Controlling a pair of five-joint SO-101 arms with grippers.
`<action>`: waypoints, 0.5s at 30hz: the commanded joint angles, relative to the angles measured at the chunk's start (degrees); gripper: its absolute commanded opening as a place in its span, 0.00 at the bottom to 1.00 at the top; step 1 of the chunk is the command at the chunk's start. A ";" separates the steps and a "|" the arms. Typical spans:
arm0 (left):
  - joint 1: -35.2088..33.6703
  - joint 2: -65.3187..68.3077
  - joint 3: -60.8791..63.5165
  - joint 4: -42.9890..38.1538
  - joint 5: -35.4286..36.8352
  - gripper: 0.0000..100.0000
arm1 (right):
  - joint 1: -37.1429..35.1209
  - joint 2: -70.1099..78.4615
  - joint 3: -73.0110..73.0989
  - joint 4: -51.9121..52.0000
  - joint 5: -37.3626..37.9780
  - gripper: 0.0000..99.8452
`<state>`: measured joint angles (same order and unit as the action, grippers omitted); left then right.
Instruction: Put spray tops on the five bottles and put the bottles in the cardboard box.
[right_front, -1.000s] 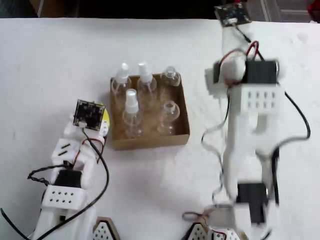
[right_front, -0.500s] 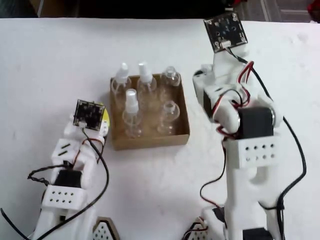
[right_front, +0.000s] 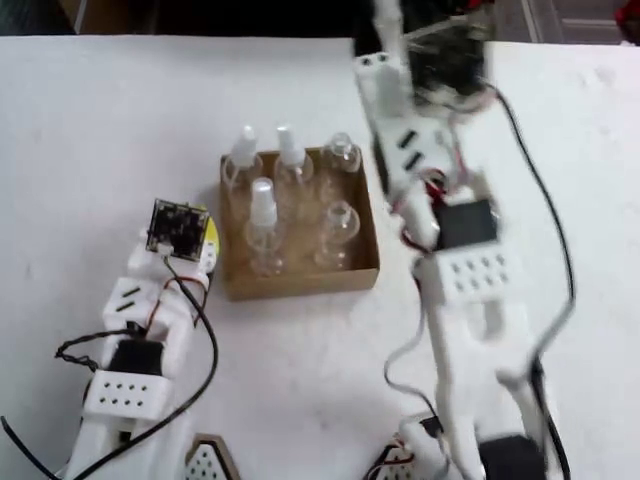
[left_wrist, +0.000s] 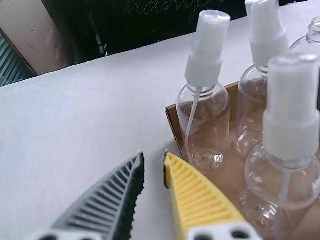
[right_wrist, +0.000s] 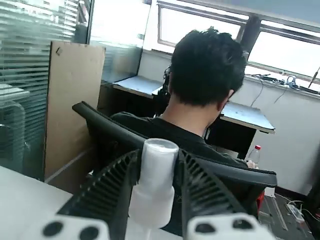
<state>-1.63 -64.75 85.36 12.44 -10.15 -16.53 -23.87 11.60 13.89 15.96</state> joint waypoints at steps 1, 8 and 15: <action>0.66 0.13 -0.35 -1.23 -0.44 0.07 | -2.33 8.40 -4.31 -5.23 7.47 0.02; 0.66 0.13 -0.35 -1.41 -0.44 0.07 | -3.82 13.93 -8.18 -5.32 8.70 0.02; 0.66 0.13 -0.35 -1.41 -0.44 0.07 | -6.81 13.93 -8.18 -4.97 8.88 0.02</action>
<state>-1.63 -64.75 85.36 12.44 -10.15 -22.33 -9.45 6.33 10.11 24.04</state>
